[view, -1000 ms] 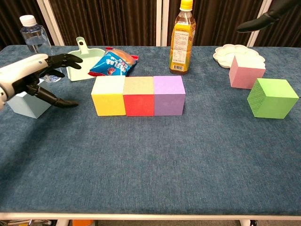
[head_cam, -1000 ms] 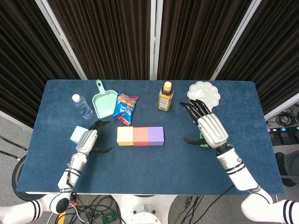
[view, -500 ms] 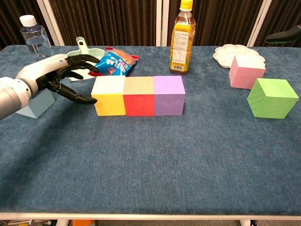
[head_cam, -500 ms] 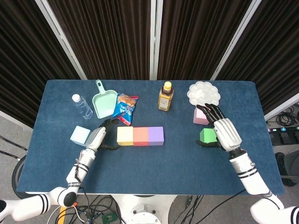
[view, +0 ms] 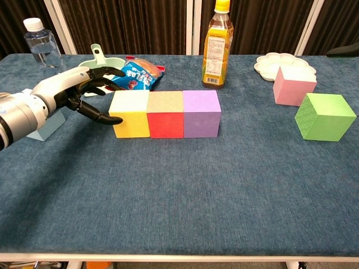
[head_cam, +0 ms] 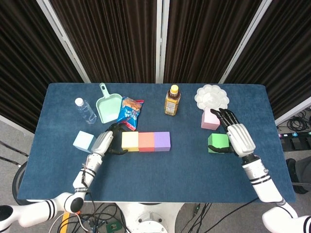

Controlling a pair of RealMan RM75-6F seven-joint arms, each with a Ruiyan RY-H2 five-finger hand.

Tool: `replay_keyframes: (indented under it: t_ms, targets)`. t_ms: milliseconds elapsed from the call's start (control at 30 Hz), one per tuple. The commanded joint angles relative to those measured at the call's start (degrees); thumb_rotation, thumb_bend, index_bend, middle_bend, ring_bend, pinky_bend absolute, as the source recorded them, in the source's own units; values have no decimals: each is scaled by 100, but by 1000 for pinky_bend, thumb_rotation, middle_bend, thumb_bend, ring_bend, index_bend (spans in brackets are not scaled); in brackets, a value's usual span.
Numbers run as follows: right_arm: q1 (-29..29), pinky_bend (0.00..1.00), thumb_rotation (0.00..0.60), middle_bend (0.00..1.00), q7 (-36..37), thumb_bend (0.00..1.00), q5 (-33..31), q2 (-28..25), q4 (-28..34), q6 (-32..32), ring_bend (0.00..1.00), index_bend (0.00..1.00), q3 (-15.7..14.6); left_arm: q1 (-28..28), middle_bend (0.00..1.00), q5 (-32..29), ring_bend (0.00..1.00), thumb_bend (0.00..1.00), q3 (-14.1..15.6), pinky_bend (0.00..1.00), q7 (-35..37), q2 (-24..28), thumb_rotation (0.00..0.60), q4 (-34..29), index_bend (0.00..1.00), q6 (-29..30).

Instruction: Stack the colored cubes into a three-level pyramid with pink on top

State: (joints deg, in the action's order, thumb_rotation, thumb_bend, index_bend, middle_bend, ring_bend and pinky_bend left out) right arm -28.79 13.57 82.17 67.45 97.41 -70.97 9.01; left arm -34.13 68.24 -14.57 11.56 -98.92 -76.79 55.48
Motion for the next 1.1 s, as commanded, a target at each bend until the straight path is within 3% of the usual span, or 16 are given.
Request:
replay_keyframes:
  t_ms: [33, 400, 1100]
  targets:
    - [19, 0, 600, 107, -1, 31, -18, 13, -31, 8, 0, 0, 10, -11, 302, -41, 0, 138, -15, 136, -44, -38, 600, 30, 130, 32]
    - [87, 0, 600, 101, -68, 30, -33, -2, -35, 42, 0, 0, 17, 69, 387, -29, 35, 198, 40, 137, -58, -48, 600, 22, 157, 210]
    - [212, 0, 600, 101, -91, 30, -17, 0, -102, 33, 0, 0, 28, 95, 394, 205, 41, 197, 149, 137, 66, -200, 600, 153, 157, 368]
